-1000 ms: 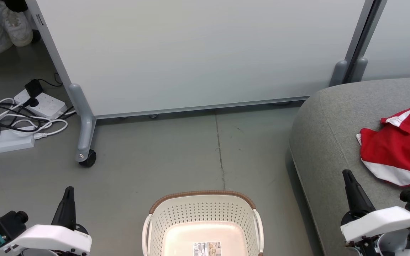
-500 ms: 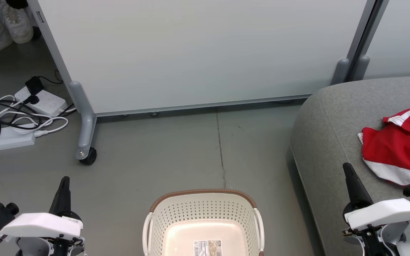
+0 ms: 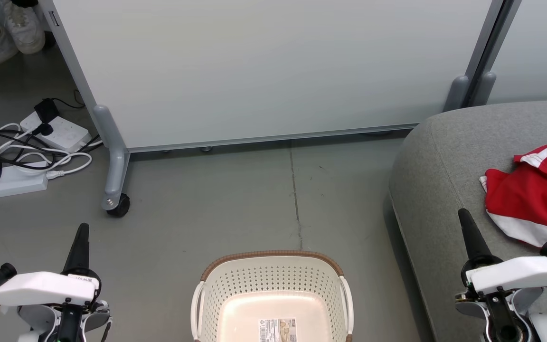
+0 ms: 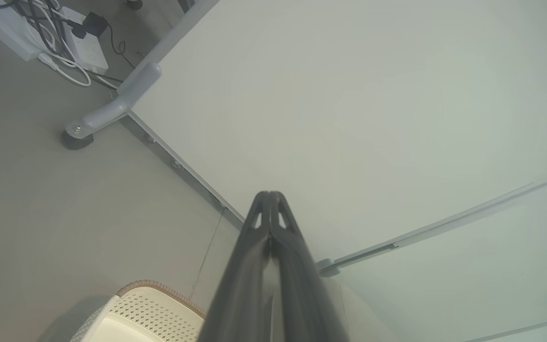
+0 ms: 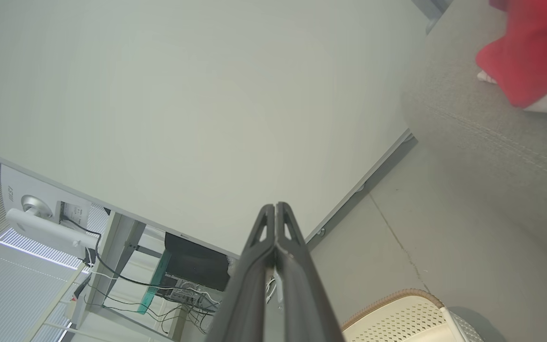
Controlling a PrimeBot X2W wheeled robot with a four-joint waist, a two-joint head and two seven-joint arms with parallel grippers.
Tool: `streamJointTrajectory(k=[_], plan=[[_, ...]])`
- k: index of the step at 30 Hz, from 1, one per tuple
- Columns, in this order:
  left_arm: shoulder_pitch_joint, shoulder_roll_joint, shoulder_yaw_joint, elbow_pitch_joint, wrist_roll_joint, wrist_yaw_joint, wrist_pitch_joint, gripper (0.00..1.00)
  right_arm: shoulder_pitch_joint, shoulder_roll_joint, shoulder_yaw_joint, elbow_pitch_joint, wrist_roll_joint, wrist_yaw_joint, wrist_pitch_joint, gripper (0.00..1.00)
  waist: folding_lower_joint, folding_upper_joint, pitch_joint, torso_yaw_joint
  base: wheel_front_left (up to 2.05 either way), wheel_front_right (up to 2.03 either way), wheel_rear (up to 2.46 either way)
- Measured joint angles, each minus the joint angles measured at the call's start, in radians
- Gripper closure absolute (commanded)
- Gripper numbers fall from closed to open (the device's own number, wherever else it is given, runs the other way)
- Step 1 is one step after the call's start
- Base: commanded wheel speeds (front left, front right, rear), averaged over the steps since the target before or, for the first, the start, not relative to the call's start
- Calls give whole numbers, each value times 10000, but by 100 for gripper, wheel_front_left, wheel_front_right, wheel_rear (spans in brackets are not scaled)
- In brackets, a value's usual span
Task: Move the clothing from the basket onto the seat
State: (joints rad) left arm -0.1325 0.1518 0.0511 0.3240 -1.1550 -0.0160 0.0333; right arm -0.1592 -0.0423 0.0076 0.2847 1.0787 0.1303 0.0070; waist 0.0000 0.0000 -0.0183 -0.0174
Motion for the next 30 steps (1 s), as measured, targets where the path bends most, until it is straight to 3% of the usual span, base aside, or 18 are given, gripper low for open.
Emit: streamJointTrajectory(k=[30], plan=[[-937, -424, 972, 732, -2113, -550, 897, 100, -807, -17, -4, 871, 2765, 0, -63, 100, 0, 0, 158, 77, 0, 0, 0]])
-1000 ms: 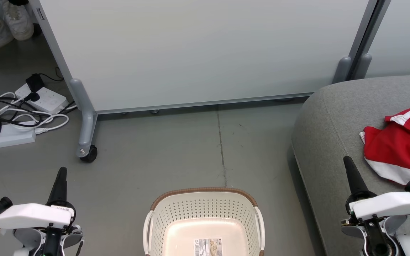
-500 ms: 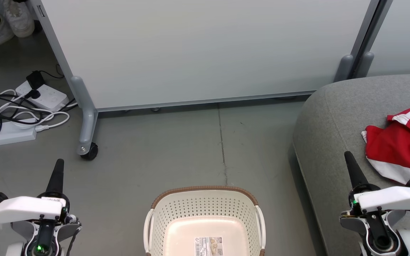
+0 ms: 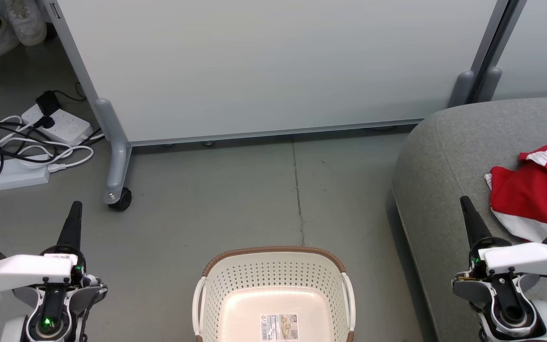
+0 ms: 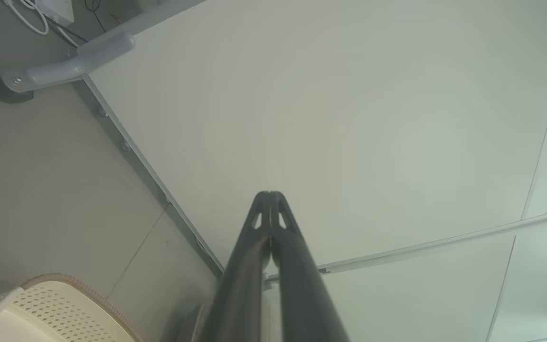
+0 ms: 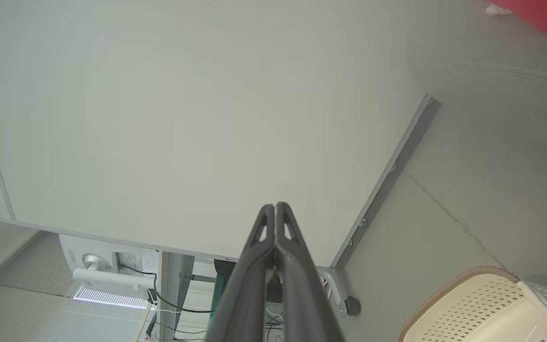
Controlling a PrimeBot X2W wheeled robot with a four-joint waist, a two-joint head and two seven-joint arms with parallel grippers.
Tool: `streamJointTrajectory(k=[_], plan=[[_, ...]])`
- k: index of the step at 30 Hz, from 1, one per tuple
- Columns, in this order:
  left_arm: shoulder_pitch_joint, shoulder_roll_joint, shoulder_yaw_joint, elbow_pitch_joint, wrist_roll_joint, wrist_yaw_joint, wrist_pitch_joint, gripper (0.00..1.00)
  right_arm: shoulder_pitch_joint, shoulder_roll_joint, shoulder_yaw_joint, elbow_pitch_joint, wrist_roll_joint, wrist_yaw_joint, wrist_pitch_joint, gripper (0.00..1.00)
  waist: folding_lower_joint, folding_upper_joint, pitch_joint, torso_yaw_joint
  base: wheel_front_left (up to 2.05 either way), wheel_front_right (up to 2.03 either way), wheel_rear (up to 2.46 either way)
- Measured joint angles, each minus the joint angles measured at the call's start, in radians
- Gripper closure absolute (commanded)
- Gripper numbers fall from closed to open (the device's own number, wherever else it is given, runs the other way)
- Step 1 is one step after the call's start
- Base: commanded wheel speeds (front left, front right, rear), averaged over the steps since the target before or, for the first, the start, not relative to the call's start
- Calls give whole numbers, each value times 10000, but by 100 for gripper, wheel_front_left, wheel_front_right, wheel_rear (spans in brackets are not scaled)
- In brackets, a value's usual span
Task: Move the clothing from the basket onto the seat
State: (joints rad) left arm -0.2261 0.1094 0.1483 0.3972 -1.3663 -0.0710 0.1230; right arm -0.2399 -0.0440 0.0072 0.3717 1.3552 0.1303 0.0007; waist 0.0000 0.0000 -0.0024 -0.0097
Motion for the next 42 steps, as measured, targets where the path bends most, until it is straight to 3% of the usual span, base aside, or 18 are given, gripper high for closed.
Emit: streamJointTrajectory(k=[42], plan=[[-945, -408, 955, 700, -2033, -596, 892, 100, -808, -17, -4, 840, 2725, -2, -13, 100, 0, 0, 200, 98, 0, 0, 0]])
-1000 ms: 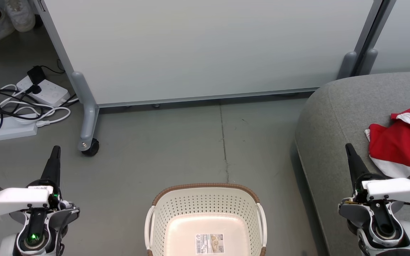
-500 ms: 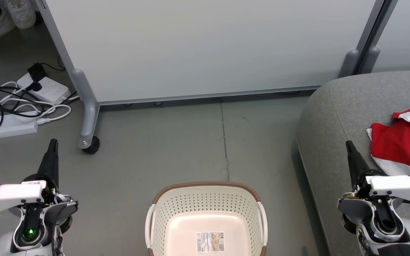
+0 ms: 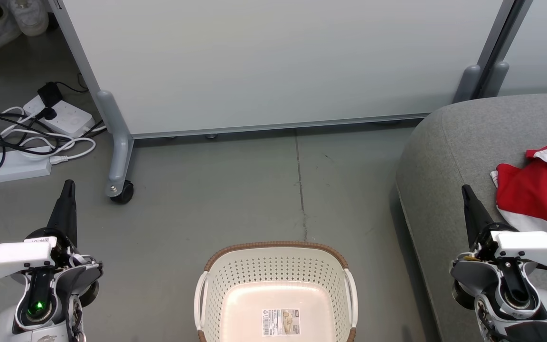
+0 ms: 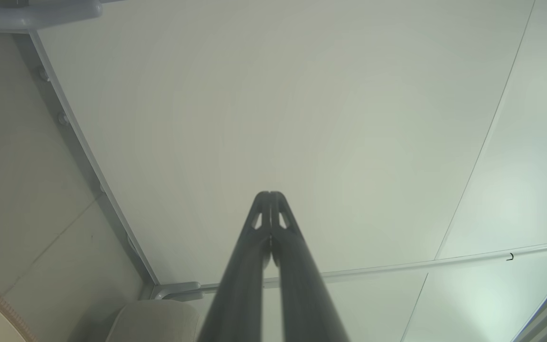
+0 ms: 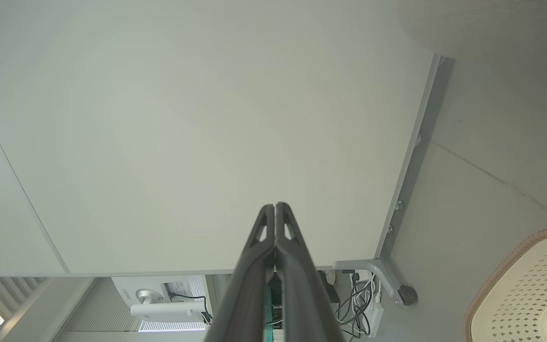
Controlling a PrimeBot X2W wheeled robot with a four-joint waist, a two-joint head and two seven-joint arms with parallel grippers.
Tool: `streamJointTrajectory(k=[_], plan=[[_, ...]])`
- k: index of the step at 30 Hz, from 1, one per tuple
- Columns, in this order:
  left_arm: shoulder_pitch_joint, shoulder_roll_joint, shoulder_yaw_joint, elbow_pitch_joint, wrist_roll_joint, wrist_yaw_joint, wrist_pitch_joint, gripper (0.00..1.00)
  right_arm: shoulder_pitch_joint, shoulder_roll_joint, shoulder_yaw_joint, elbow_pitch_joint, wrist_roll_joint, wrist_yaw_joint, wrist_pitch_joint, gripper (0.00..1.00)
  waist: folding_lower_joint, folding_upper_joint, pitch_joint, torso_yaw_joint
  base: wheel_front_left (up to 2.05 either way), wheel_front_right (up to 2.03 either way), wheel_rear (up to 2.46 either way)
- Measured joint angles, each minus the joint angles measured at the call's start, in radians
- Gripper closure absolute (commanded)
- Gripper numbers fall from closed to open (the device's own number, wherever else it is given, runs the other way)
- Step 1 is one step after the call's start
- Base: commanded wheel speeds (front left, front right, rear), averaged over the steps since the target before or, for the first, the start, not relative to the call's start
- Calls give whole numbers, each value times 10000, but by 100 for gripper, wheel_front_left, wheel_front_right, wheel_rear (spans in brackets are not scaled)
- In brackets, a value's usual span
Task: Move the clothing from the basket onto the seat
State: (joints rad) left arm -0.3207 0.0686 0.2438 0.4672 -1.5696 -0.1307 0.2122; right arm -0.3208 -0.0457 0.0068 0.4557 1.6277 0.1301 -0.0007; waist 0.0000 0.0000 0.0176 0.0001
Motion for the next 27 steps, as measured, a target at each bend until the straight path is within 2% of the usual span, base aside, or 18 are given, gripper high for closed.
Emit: streamJointTrajectory(k=[27], plan=[[0, -8, 13, 0, 4, 0, 4, 100, -12, 0, -2, 2, 0, 0, 0, 100, 0, 0, 0, -1, 0, 0, 0]])
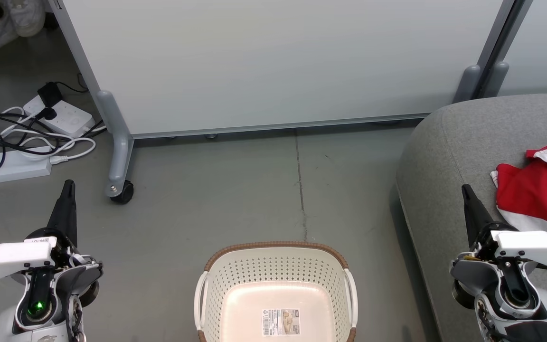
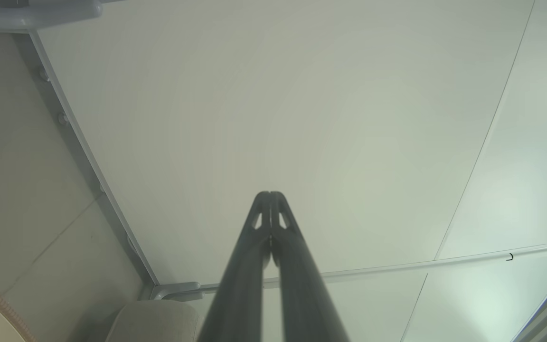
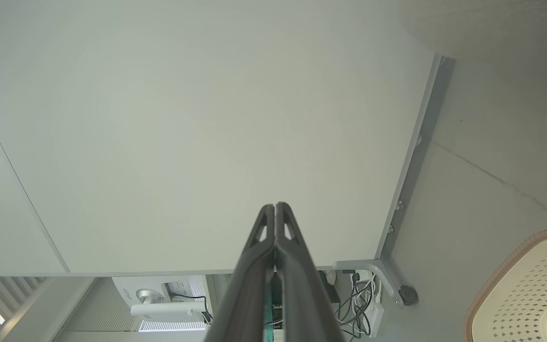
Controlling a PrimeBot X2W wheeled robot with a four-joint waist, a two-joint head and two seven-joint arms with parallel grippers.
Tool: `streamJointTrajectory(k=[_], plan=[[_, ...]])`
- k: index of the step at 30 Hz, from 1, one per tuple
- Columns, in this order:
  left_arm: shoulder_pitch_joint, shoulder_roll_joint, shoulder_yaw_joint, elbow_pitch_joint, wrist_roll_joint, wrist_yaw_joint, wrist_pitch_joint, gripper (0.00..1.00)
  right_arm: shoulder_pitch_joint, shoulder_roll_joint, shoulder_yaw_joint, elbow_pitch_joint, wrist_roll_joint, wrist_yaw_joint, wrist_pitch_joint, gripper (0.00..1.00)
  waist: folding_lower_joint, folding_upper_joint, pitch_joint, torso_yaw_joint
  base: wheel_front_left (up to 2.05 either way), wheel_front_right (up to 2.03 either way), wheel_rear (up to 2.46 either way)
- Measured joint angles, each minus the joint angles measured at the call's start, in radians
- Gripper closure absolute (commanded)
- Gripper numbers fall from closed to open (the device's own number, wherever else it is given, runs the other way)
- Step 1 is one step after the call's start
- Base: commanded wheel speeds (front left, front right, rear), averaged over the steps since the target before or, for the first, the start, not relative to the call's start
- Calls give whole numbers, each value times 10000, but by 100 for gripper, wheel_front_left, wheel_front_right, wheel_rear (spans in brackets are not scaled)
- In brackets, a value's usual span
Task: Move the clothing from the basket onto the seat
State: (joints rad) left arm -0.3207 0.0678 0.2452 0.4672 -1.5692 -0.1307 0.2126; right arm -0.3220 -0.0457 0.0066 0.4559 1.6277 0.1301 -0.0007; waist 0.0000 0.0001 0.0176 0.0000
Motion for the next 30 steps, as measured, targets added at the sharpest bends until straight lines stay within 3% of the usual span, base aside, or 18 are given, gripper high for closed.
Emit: streamJointTrajectory(k=[30], plan=[[0, -8, 12, 0, 2, 0, 27, 100, -1, 0, 4, 0, 0, 0, 0, 100, 0, 0, 0, 0, 0, 0, 0]])
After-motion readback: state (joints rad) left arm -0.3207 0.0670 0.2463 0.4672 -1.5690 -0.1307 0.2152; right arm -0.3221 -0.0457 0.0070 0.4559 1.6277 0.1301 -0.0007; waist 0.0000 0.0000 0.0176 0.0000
